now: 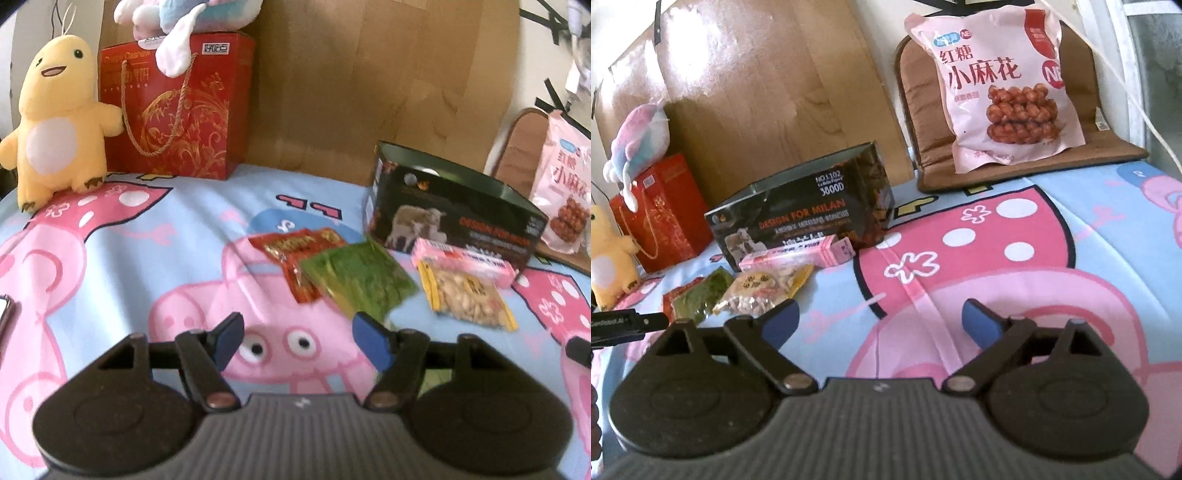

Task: Organize snacks

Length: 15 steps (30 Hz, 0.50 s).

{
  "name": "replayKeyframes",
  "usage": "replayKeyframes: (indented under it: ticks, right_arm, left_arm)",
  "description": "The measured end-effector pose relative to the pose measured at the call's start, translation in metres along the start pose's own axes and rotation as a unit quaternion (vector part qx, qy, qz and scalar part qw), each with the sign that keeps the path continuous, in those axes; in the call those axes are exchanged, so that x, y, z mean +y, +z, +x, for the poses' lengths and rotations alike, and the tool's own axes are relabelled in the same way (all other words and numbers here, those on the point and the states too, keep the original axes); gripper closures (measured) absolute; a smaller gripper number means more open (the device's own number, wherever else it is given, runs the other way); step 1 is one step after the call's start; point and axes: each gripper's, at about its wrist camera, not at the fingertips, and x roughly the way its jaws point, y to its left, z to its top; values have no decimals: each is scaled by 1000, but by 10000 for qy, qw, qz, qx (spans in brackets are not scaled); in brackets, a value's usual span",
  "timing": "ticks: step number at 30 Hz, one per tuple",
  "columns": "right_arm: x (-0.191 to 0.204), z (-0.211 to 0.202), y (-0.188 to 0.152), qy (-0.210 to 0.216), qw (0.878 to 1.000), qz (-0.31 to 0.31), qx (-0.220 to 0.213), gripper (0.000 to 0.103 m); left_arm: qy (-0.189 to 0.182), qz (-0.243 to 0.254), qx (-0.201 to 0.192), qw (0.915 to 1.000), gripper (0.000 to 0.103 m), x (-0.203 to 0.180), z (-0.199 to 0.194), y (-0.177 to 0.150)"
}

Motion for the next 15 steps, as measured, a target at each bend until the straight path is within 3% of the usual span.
replayKeyframes:
  ticks: [4, 15]
  right_arm:
    - [1, -2, -2, -56, 10000, -1, -3, 1]
    - [-3, -4, -4, -100, 9998, 164, -60, 0]
  left_arm:
    - [123, 111, -41, 9999, 29, -4, -3, -9]
    - [330, 237, -166, 9990, 23, -6, -8, -16]
